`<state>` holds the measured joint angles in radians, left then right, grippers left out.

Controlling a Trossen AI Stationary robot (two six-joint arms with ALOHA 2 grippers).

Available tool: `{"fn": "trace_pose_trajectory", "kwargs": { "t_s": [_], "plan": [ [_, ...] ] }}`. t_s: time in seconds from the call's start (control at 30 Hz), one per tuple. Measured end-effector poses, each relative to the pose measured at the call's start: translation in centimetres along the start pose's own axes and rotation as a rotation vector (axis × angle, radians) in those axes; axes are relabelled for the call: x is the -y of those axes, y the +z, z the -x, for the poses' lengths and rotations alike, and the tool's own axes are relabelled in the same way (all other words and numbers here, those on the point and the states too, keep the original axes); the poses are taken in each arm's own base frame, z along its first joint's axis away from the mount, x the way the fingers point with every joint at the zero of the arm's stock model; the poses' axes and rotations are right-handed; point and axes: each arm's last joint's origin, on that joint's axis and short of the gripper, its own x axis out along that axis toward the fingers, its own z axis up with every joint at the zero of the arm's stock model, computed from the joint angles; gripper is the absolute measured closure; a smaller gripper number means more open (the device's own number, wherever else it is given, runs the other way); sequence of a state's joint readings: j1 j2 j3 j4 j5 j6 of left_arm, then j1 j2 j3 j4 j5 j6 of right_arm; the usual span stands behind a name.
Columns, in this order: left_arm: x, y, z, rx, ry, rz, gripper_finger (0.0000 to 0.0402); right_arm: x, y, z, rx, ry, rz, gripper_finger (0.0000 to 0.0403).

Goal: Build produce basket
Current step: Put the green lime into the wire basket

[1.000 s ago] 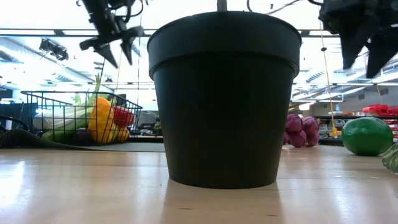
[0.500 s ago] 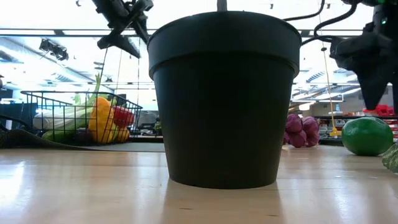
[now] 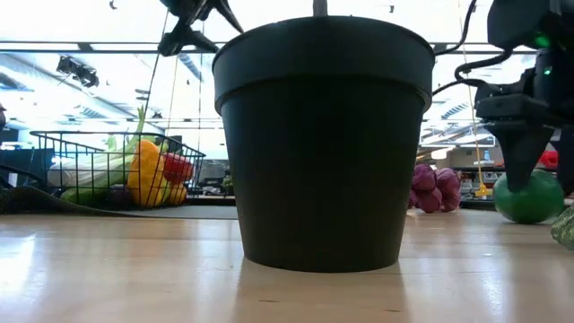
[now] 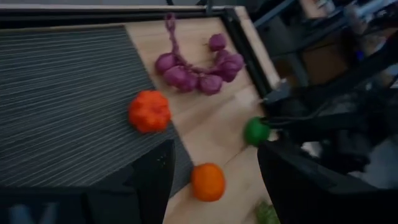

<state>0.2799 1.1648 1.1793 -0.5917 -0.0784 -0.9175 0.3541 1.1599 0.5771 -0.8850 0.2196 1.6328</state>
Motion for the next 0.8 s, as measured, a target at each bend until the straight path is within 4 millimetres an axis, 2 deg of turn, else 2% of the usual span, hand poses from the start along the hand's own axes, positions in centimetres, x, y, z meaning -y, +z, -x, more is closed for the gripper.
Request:
{"fn": "trace_pose_trajectory", "kwargs": {
  "t_s": [0.13, 0.33, 0.6, 0.8],
  "plan": [
    [0.6, 0.0, 0.0, 0.019, -0.041, 0.067, 0.0168, 0.3, 0.2, -0.5, 0.006, -0.007, -0.008, 0.0009],
    [1.5, -0.6, 0.2, 0.014, -0.103, 0.076, 0.0172, 1.0, 0.5, -1.5, 0.033, -0.041, 0.001, 0.0023],
    [2.1, -0.7, 0.3, 0.038, -0.133, 0.105, 0.0173, 1.0, 1.3, -1.6, 0.146, -0.041, 0.018, 0.0053],
    [2.4, -0.5, 0.0, 0.064, -0.157, 0.099, 0.0173, 0.8, 1.9, -1.7, 0.174, -0.027, 0.003, 0.0057]
  ]
}}
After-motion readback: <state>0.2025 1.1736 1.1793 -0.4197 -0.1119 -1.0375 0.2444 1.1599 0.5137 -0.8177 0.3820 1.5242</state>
